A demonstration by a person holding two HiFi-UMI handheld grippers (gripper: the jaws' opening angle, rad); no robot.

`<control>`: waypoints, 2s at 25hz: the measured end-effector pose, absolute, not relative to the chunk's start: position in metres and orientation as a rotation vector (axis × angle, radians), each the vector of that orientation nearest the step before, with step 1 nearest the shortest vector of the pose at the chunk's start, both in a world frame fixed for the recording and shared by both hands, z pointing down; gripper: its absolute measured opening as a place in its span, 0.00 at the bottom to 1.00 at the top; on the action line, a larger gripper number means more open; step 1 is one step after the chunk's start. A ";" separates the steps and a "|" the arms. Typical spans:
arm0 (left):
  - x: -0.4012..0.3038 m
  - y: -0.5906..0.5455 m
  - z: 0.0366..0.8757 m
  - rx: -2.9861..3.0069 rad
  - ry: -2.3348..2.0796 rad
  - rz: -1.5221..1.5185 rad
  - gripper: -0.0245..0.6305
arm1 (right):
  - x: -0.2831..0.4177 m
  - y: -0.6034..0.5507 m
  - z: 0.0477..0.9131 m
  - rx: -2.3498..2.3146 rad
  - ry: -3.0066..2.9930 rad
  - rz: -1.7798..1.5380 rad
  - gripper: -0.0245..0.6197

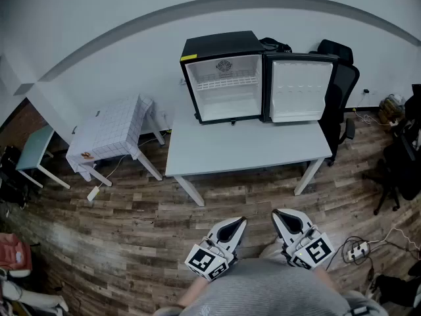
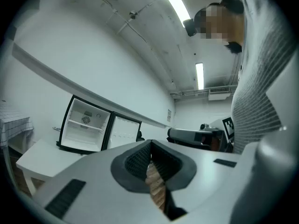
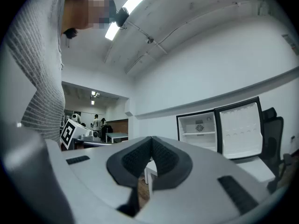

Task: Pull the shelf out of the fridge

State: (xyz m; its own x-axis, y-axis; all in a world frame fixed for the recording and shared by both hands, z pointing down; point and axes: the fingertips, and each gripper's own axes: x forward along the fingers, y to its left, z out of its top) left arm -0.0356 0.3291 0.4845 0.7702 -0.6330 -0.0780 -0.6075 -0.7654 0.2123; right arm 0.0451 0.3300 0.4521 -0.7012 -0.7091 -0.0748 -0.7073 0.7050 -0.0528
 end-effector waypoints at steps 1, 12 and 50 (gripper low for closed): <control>-0.034 0.329 0.485 2.791 -0.983 -0.217 0.05 | 0.046 0.330 0.452 -1.175 2.817 -0.029 0.06; -0.034 0.330 0.488 2.797 -0.958 -0.213 0.05 | 0.041 0.331 0.455 -1.181 2.817 -0.037 0.06; -0.054 0.322 0.492 2.789 -0.962 -0.196 0.05 | 0.007 0.318 0.469 -1.171 2.966 0.072 0.15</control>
State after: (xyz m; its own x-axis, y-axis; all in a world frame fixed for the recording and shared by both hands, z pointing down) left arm -0.0539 0.3216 0.4916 0.7814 -0.6207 -0.0641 -0.5964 -0.7731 0.2159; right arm 0.0068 0.3176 0.4692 -0.7294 -0.6835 0.0284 -0.6813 0.7295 0.0596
